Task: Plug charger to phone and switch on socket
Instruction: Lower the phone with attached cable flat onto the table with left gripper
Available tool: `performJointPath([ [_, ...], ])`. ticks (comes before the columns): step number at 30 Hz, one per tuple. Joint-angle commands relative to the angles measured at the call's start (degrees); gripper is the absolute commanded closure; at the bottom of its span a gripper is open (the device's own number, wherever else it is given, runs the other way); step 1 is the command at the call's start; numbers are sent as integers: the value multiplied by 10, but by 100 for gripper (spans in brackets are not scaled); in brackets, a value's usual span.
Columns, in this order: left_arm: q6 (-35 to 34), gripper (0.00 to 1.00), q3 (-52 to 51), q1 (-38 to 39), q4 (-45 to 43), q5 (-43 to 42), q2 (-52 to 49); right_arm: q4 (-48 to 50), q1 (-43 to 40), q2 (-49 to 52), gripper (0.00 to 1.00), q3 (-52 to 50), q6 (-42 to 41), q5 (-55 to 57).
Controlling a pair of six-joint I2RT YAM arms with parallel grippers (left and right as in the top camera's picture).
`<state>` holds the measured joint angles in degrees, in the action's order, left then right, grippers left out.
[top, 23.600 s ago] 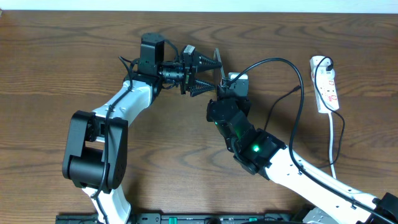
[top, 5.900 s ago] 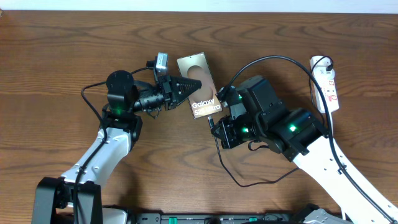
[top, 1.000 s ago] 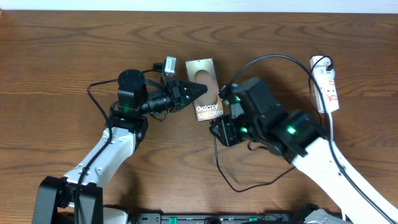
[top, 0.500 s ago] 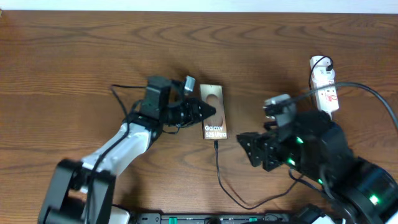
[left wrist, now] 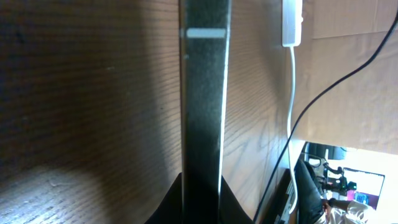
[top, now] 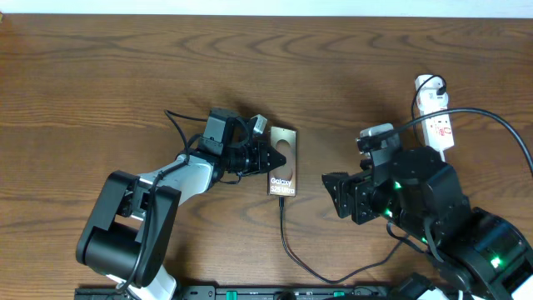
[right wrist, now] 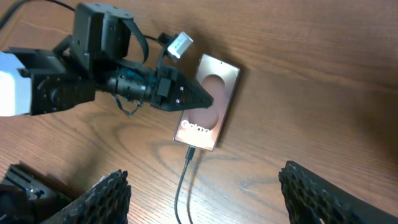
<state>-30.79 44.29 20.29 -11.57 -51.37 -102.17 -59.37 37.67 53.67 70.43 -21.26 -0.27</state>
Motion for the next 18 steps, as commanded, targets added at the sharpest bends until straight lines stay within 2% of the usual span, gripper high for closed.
performJointPath([
  [1, 21, 93, 19, -2, 0, 10, -7, -3, -2, 7, 24, 8, 0, 8],
  [15, 34, 92, 19, -3, 63, 73, -7, -10, -2, 14, 23, 8, 0, 8],
  [18, 34, 88, 19, -3, 63, 75, -7, -11, -2, 15, 22, 8, 1, 8],
])
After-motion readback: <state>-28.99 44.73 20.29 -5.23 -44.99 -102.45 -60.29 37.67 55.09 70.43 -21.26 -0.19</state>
